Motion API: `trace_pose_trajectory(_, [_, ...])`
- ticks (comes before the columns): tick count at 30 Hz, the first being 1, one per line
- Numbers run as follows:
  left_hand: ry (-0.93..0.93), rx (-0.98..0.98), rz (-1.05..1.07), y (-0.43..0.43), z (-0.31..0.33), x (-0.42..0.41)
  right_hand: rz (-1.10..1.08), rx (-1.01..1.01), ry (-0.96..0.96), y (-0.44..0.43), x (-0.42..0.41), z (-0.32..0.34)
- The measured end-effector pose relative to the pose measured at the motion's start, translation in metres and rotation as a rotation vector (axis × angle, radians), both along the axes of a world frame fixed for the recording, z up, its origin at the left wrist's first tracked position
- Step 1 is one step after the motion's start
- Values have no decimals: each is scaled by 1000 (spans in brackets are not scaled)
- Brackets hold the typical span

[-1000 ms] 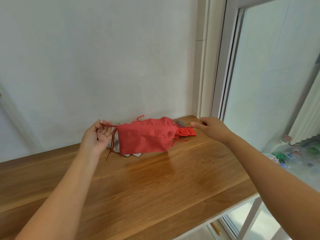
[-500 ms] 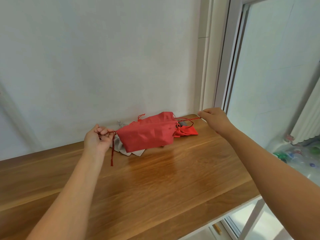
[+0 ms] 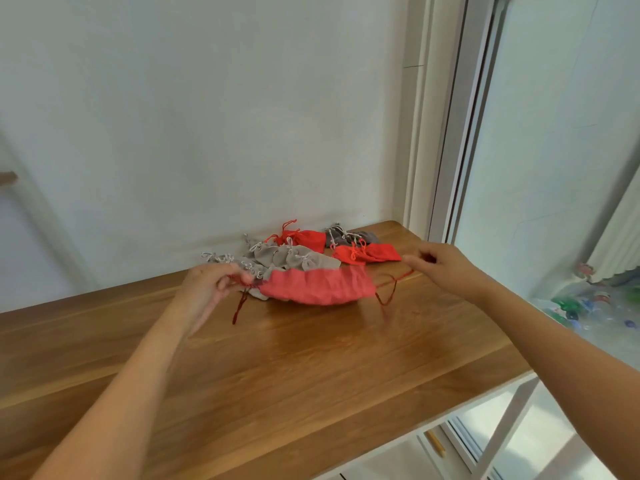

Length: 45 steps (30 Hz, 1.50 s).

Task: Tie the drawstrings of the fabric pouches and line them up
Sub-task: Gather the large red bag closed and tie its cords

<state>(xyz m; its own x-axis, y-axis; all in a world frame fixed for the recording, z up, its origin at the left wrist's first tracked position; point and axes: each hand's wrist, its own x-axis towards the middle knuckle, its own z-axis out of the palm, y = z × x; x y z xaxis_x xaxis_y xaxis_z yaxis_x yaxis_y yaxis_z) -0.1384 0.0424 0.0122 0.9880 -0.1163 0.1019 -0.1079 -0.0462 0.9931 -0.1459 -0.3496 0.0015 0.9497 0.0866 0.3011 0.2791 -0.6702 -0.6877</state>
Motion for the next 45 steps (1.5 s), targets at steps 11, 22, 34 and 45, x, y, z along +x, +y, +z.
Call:
trace_pose_trajectory(11, [162,1143,-296,18,-32,-52,-10,-401,416,-14,-50,-11])
trace_pose_trajectory(22, [-309,1109,-222,-36,-40,-56,299,-377,474,-5,-58,-24])
trace_pose_trajectory(34, [-352,1016,-169,-44,-80,-41,127,233,365,-8,-53,-44])
trace_pose_trajectory(45, [-128,1028,-257,-36,-54,-24,-73,521,539,-10,-43,-35])
